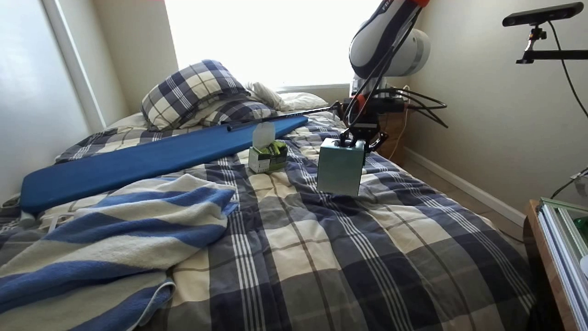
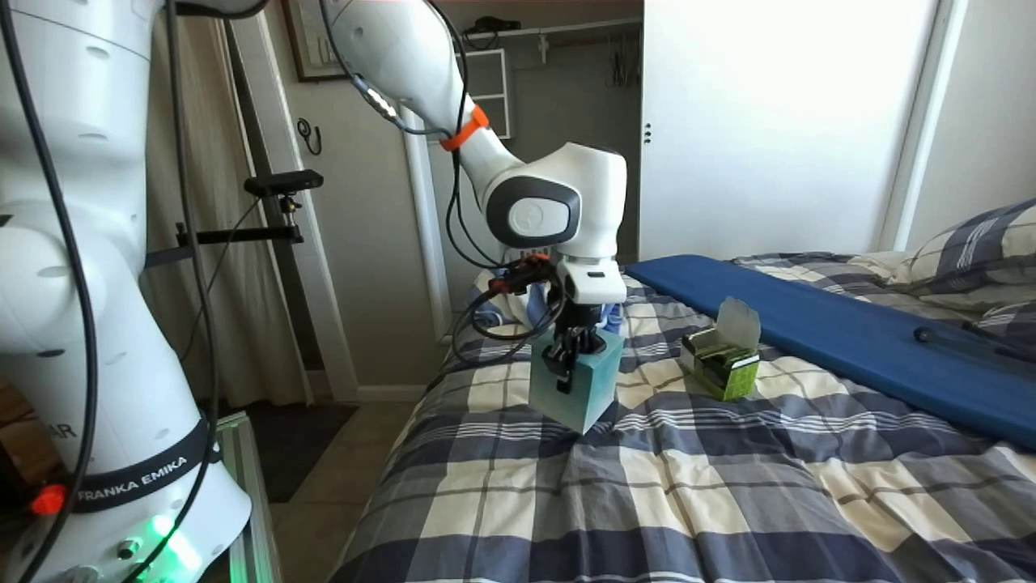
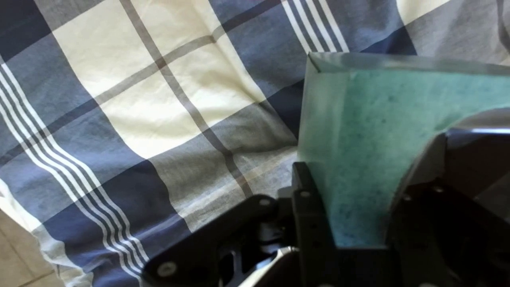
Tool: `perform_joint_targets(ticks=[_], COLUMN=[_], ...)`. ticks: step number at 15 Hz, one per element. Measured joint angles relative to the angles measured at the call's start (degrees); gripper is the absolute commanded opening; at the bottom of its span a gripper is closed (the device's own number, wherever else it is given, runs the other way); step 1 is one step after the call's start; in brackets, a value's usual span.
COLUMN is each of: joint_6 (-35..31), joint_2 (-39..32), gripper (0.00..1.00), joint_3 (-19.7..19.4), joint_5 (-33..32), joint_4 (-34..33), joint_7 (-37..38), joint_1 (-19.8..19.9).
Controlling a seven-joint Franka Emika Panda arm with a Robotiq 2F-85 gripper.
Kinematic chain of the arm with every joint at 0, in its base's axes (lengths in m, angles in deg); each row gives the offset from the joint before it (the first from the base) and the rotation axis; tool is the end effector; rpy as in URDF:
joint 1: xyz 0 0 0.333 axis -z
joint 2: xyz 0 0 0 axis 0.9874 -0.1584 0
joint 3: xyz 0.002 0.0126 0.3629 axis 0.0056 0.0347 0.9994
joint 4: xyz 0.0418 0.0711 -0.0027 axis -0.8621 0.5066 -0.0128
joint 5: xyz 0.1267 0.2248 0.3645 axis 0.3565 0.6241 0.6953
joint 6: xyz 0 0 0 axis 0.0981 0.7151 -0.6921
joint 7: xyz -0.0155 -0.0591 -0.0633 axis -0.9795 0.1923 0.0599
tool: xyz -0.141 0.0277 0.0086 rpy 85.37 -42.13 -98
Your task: Move the blue box to the right
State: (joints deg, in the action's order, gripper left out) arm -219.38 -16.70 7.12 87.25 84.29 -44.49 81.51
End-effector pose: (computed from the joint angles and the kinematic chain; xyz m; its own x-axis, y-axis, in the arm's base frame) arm 0.5558 -0.1462 0.1792 0.3481 -0.9302 -0.1164 -0.9346 -0.3541 0.0349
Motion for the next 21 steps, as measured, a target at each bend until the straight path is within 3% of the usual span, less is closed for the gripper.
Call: perform_joint_targets(ticks=[3, 8, 15, 18, 21], joint_6=[-2.4, -7.6, -7.8, -7.8, -7.5], joint_2=[-0.3, -3.2, -12.4, -16.2, -18.8], gripper=[0.01, 0.01, 0.01, 0.01, 0.01], joint_3=[-0.7, -7.1, -14.7, -15.2, -12.8], joint_5=[-0.9, -5.2, -5.9, -5.9, -5.1], joint_4=[0.0, -1.7, -11.6, -18.5, -25.2], joint_7=[3.4, 11.4, 21.1, 24.2, 24.5], joint_1=[0.2, 2.9, 8.7, 10.8, 13.5])
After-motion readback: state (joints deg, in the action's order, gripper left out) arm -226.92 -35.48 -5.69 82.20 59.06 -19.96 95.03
